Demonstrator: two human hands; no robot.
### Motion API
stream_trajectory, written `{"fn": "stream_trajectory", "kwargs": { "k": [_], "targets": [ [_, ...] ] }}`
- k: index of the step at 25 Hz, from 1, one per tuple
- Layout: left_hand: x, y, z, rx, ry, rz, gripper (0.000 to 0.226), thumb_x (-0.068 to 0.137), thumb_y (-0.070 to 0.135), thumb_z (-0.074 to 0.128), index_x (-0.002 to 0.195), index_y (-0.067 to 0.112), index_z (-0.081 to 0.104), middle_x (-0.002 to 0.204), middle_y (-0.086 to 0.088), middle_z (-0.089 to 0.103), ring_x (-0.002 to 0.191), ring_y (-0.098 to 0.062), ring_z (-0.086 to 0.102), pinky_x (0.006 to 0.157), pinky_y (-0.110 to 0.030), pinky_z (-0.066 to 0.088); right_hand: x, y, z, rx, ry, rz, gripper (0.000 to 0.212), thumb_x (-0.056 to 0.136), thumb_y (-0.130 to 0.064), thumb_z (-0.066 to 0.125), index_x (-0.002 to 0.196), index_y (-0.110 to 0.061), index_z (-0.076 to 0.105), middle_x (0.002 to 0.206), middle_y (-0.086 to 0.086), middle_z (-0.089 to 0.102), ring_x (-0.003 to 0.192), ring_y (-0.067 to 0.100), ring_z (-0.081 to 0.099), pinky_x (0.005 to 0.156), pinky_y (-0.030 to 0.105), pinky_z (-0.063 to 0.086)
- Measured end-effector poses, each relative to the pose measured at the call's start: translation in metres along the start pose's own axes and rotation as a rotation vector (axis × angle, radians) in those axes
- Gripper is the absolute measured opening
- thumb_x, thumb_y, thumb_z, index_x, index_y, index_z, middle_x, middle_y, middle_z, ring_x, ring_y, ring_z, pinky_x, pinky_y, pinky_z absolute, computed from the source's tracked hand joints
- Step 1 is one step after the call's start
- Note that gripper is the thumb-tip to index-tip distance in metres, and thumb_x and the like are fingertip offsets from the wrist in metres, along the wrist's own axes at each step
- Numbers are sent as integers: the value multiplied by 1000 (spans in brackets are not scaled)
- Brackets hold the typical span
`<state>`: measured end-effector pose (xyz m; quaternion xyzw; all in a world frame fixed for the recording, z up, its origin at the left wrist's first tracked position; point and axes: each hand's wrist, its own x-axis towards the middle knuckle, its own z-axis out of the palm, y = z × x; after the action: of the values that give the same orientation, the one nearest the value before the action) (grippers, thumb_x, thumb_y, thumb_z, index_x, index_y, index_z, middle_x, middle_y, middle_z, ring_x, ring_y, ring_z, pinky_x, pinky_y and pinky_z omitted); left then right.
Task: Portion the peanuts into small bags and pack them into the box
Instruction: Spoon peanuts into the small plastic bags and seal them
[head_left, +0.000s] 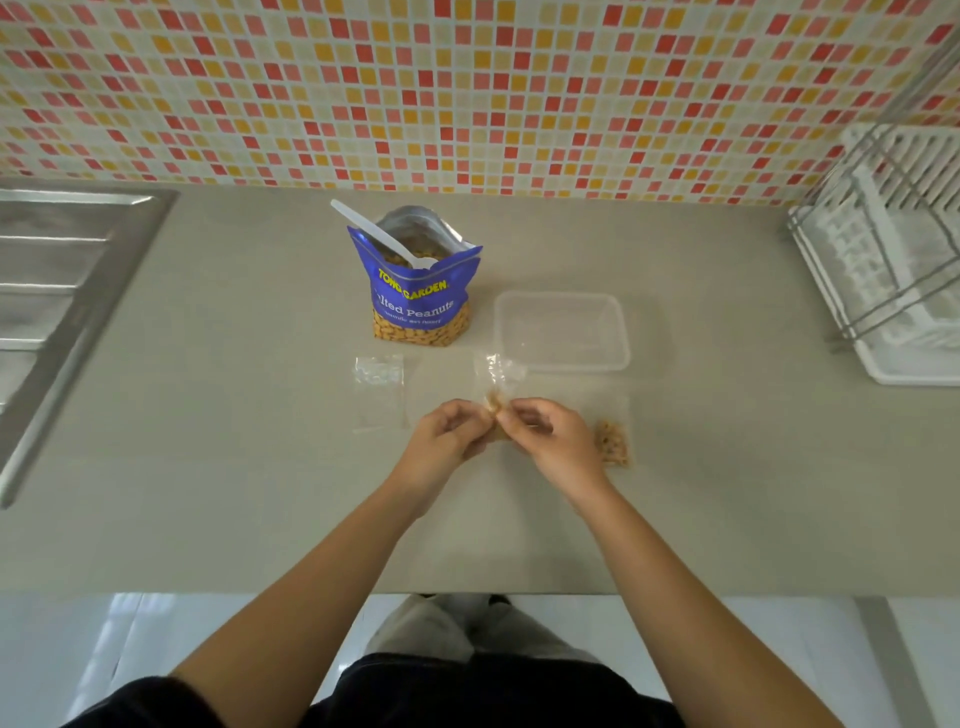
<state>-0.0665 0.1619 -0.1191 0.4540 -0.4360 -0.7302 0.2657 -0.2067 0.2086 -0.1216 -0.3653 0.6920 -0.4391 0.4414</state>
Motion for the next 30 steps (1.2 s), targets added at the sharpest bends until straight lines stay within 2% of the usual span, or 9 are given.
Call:
{"fn": "stream_trajectory", "kwargs": {
  "k": [4, 8, 10, 12, 15, 20, 26, 28, 30],
  "targets": [
    [6, -8, 4, 41, 15, 66, 7, 87, 12, 60, 84, 8, 63, 70, 5, 64, 69, -5, 58, 79, -23, 46, -4, 9, -1, 138, 73, 62, 9, 78, -21, 74, 78, -21, 65, 77, -5, 68, 72, 4, 64, 71, 16, 50],
    [12, -8, 8, 14, 50, 40, 11, 86, 12, 62, 79, 4, 66, 71, -5, 65, 65, -10, 58, 76, -23, 48, -5, 12, -5, 266, 100, 89, 11, 82, -31, 68, 82, -21, 65, 75, -3, 69, 65, 6, 64, 61, 21, 50],
    [13, -10, 9, 27, 47, 31, 6, 84, 8, 63, 87, 4, 67, 73, -6, 68, 67, -11, 63, 73, -21, 51, -3, 13, -7, 192, 115, 64, 8, 83, -33, 66, 86, -26, 66, 83, -4, 70, 73, 10, 67, 69, 24, 54],
    [13, -11, 10, 60, 55, 30, 16, 82, 4, 65, 99, 4, 64, 76, -6, 68, 66, -10, 66, 67, -18, 52, 0, 10, -8, 84, 148, 44, 4, 85, -28, 65, 86, -25, 65, 84, -8, 68, 78, 9, 65, 71, 16, 50],
    [13, -11, 14, 145, 92, 38, 13, 80, 7, 68, 92, 10, 63, 74, -3, 65, 59, -4, 61, 57, -13, 47, 7, 12, -7, 53, 226, 109, 6, 88, -23, 59, 89, -18, 62, 88, -3, 67, 88, 14, 64, 76, 18, 47],
    [12, -17, 14, 109, 151, 34, 18, 82, 9, 67, 98, 15, 59, 73, -9, 65, 67, -16, 58, 68, -28, 46, 12, 14, -5, -174, 329, -14, 14, 90, -18, 54, 102, -11, 58, 85, 6, 70, 80, 19, 64, 75, 26, 46],
    [14, -30, 11, 362, 161, 150, 27, 84, 13, 64, 107, 25, 58, 83, -11, 71, 74, -23, 64, 79, -37, 53, 11, 21, -10, -227, 131, -12, 25, 87, -9, 59, 113, -9, 59, 100, 1, 64, 87, 10, 60, 70, -2, 39],
    [17, -32, 14, 553, 166, 187, 27, 85, 12, 63, 112, 19, 62, 87, -8, 69, 80, -22, 64, 82, -26, 52, 11, 22, -7, -334, 162, -41, 28, 87, -5, 58, 114, -7, 61, 108, 8, 66, 94, 16, 63, 78, 6, 41],
    [22, -33, 16, 769, 164, 234, 32, 86, 12, 60, 118, 12, 61, 94, -11, 67, 84, -23, 62, 80, -20, 47, 14, 23, -3, -466, 147, -66, 30, 86, -2, 56, 115, -5, 61, 111, 13, 66, 100, 24, 64, 91, 24, 46]
  ]
}}
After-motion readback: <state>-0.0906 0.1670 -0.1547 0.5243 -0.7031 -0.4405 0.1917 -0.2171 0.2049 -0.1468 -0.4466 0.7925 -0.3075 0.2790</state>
